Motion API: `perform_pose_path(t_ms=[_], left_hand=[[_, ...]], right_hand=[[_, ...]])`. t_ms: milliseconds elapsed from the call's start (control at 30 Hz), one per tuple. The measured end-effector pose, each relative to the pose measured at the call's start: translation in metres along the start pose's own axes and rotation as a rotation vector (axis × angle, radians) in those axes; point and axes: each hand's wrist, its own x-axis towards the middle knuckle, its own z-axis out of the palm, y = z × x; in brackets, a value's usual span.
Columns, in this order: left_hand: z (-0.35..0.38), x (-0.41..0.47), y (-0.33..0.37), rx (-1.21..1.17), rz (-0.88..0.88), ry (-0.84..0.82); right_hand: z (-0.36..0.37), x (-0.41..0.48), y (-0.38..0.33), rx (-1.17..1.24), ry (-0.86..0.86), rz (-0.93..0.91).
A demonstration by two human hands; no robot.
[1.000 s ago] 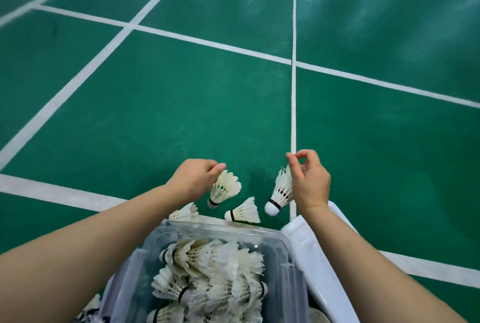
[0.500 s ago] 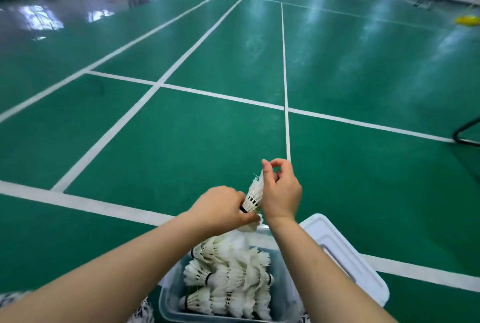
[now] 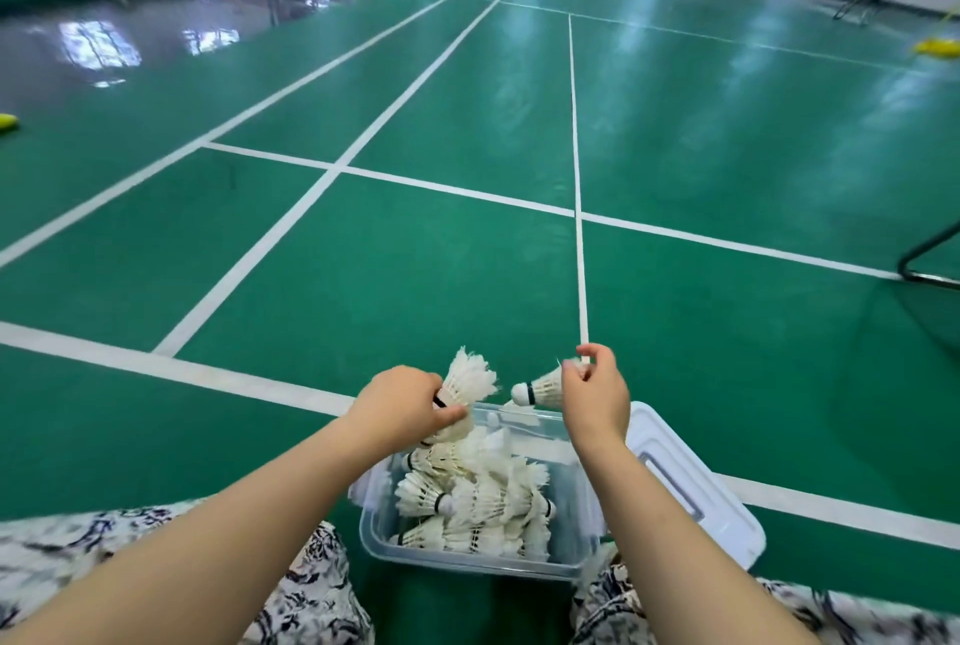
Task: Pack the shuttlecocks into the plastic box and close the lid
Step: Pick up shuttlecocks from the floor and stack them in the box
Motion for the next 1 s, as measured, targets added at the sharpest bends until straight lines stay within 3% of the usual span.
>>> perform_pose_path(t_ms=[200, 333, 633, 1000], left_hand=[[-0.003, 0.012, -0.001, -0.035, -0.032, 0.021], [0.007, 0.017, 0.0, -0.077, -0.037, -0.005], [0.027, 0.03, -0.006, -0.073, -0.043, -0.11], [0.039, 0.032, -0.001, 0.013, -0.003, -0.149]], right_hand=[[0.007, -0.003, 0.039, -0.373, -0.131, -0.006], [0.022, -0.005, 0.061, -0.492, -0.262, -0.003], [0.055, -0.002, 0.09, -0.415, -0.489, 0.018], [0.058, -0.001, 0.094, -0.366, -0.471, 0.102]])
